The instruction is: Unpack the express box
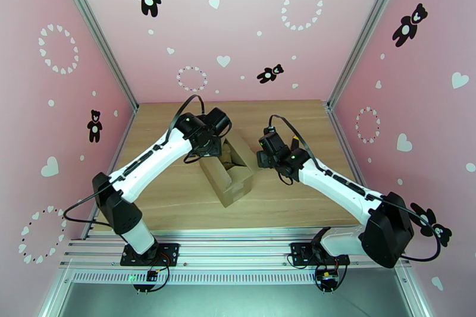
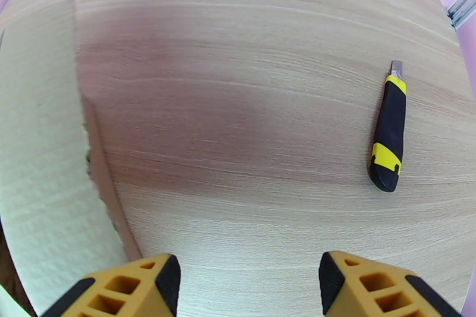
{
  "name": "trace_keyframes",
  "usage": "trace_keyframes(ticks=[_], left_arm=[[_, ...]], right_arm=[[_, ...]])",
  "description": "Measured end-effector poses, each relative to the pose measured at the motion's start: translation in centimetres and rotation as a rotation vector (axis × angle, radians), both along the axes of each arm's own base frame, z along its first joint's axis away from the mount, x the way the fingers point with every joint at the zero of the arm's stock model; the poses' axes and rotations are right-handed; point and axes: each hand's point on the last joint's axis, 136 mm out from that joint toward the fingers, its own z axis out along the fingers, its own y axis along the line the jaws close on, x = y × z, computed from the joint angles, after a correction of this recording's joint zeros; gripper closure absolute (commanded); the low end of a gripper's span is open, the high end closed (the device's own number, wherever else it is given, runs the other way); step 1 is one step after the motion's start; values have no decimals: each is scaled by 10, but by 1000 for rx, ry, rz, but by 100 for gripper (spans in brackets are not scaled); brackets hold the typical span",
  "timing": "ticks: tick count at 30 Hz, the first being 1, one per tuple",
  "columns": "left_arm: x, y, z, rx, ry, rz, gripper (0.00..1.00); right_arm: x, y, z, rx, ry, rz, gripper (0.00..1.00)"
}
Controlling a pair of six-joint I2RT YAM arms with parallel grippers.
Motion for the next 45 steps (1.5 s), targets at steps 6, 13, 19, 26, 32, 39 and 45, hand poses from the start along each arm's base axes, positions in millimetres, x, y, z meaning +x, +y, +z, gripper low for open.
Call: trace_keyframes(ticks=[6, 13, 19, 26, 32, 39, 45], left_arm=[[-10, 7, 3, -15, -7, -2, 32], [-18, 11, 0, -40, -10, -7, 32], [-23, 16, 9, -67, -41, -8, 32], [-25, 18, 17, -89, -65, -9, 32], [-18, 8, 23, -107, -79, -26, 31], [1, -13, 17, -103, -57, -54, 32], [18, -29, 18, -98, -57, -83, 32]], right_arm=[[-1, 2, -1, 9, 5, 0, 34], [-1, 5, 2, 15, 0, 8, 34], [0, 7, 5, 17, -6, 11, 34], [-3, 12, 17, 42, -28, 47, 34], [-26, 22, 71, 167, -135, 139, 33], [-67, 28, 92, 247, -184, 223, 36], [-113, 51, 48, 249, -76, 330, 57]])
